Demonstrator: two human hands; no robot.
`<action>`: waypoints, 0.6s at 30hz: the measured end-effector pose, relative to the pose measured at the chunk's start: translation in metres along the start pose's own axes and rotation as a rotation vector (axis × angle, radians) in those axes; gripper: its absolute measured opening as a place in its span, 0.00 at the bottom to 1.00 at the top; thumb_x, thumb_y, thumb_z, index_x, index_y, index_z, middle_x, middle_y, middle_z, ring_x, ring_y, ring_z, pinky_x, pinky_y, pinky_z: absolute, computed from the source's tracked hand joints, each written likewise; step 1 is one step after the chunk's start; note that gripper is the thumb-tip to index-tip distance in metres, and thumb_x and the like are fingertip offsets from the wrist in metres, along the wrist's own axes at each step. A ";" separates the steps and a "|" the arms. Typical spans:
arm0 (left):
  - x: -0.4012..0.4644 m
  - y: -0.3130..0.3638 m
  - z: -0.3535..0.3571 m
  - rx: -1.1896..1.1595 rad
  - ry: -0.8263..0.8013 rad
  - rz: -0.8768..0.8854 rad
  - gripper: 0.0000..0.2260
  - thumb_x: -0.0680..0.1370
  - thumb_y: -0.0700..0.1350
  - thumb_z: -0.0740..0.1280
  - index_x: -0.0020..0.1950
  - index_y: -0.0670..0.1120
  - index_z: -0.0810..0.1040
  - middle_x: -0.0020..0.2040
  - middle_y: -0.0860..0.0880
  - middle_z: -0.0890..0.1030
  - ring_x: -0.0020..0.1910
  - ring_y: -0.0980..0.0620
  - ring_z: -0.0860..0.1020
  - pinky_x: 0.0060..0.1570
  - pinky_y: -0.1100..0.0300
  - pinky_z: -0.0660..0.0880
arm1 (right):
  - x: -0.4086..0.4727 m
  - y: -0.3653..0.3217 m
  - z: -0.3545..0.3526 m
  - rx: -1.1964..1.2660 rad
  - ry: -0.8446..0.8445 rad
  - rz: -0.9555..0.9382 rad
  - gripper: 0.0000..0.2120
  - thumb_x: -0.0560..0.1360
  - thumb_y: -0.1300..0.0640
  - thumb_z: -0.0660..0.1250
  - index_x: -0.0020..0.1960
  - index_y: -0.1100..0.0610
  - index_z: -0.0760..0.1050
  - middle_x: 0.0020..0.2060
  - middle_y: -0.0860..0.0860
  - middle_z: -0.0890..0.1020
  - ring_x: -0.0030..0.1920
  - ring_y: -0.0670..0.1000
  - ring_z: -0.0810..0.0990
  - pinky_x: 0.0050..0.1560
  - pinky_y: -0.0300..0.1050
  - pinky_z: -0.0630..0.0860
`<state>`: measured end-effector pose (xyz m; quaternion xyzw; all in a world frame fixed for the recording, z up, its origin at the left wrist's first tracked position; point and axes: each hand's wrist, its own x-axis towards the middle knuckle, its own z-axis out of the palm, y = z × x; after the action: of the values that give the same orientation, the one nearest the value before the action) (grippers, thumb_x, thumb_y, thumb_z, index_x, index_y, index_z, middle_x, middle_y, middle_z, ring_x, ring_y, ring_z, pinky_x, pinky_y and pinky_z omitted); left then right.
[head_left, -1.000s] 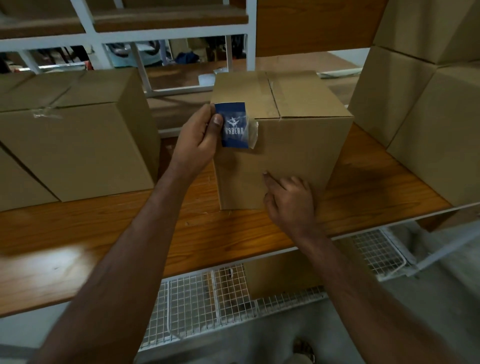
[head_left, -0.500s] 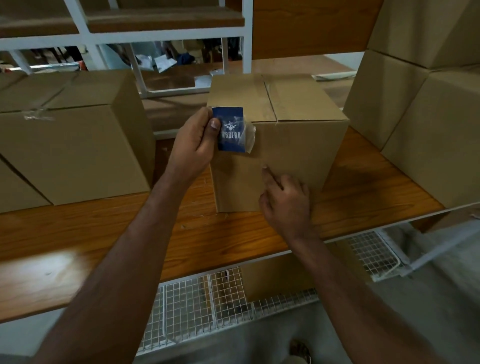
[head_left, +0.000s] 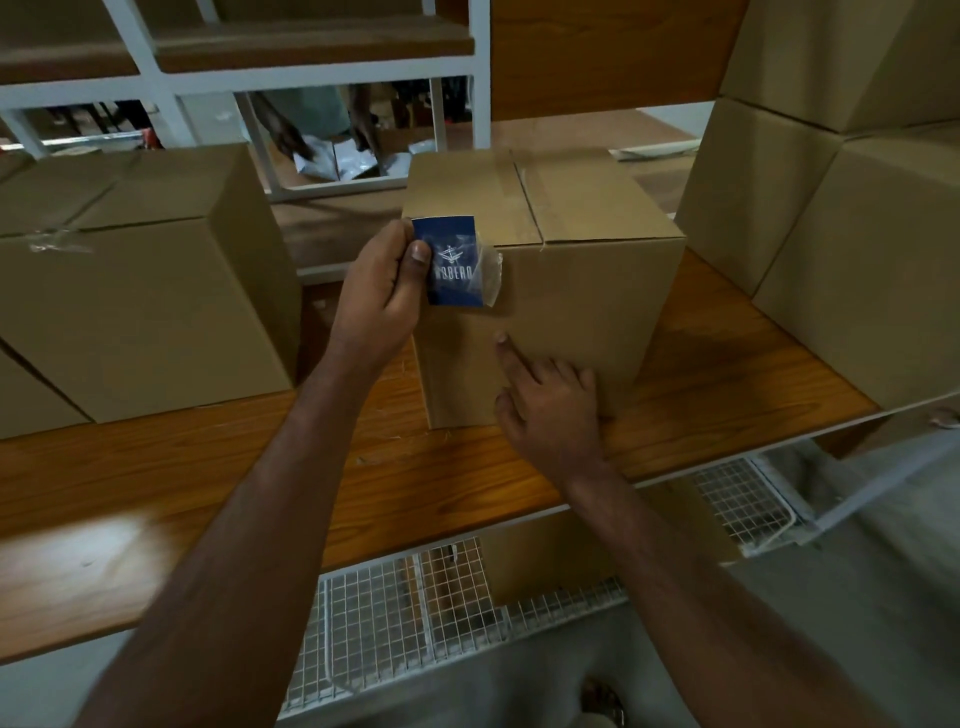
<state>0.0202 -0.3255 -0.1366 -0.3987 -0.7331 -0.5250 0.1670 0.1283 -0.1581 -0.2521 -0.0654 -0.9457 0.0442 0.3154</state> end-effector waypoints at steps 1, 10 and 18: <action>0.000 0.001 -0.001 -0.005 0.001 0.003 0.09 0.85 0.41 0.56 0.47 0.50 0.69 0.40 0.57 0.70 0.37 0.61 0.69 0.36 0.63 0.67 | -0.001 0.002 0.000 -0.007 -0.002 0.010 0.28 0.78 0.47 0.58 0.78 0.48 0.63 0.47 0.51 0.82 0.46 0.54 0.77 0.47 0.51 0.67; 0.002 -0.002 0.000 -0.005 -0.017 0.009 0.08 0.85 0.43 0.56 0.47 0.50 0.69 0.41 0.56 0.71 0.39 0.60 0.68 0.38 0.59 0.67 | -0.010 0.025 -0.014 0.037 0.022 0.116 0.28 0.76 0.49 0.61 0.76 0.52 0.66 0.49 0.54 0.84 0.47 0.57 0.78 0.48 0.50 0.69; 0.000 0.003 -0.007 0.038 -0.049 -0.027 0.08 0.85 0.44 0.56 0.47 0.45 0.69 0.41 0.54 0.71 0.38 0.58 0.70 0.35 0.59 0.68 | -0.003 0.027 -0.015 -0.009 0.013 0.042 0.26 0.77 0.49 0.57 0.76 0.48 0.67 0.48 0.52 0.83 0.47 0.56 0.78 0.47 0.50 0.67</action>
<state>0.0213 -0.3318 -0.1319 -0.3982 -0.7524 -0.5031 0.1493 0.1423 -0.1315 -0.2451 -0.0869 -0.9421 0.0462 0.3205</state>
